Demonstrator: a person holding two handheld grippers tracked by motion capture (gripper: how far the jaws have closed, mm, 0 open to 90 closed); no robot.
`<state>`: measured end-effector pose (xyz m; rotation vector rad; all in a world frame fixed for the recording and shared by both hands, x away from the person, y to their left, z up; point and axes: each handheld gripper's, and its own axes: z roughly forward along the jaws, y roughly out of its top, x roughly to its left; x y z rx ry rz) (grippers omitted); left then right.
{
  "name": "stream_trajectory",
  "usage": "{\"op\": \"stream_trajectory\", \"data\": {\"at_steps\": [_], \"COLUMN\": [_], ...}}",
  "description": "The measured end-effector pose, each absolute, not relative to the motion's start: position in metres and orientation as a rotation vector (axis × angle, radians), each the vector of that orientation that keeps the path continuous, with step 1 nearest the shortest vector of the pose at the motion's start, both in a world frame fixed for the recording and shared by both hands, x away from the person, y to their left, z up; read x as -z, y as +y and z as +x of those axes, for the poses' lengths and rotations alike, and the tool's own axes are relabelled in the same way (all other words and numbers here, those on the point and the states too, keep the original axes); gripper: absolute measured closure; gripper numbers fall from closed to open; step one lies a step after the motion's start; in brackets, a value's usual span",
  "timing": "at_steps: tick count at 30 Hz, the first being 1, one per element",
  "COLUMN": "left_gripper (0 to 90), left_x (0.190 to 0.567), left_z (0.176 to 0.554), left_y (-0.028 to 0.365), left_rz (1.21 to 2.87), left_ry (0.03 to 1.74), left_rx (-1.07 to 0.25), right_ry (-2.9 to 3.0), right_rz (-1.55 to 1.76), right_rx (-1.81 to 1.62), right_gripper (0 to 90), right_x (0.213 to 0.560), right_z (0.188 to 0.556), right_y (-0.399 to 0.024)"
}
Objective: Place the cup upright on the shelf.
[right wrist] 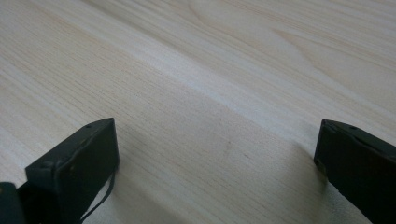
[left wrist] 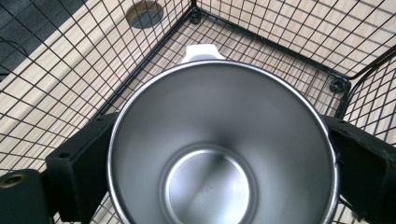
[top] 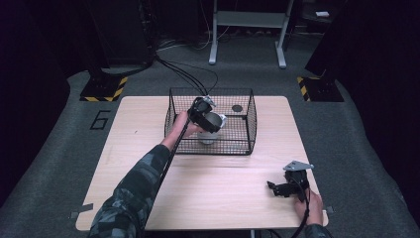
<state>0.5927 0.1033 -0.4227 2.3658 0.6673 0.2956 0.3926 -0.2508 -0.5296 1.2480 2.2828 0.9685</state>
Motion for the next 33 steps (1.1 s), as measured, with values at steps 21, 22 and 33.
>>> {"op": "stream_trajectory", "data": {"at_steps": [21, 22, 33], "left_gripper": [5.6, 5.6, 4.9], "left_x": [0.426, 0.427, 0.426], "left_z": [0.584, 0.583, 0.582], "left_y": [0.119, 0.12, 0.121], "left_rz": [2.383, 2.378, 2.351], "left_ry": [0.698, 0.695, 0.709], "left_rx": [-0.28, -0.287, -0.298], "right_ry": [2.287, 2.287, 2.287], "right_rz": [1.236, 1.237, 1.236], "right_rx": [-0.955, -0.955, -0.955], "right_gripper": [0.0, 0.0, 0.0], "right_x": [0.53, 0.53, 0.53], "right_z": [0.393, 0.393, 0.393], "right_y": [-0.251, -0.251, -0.251]}}
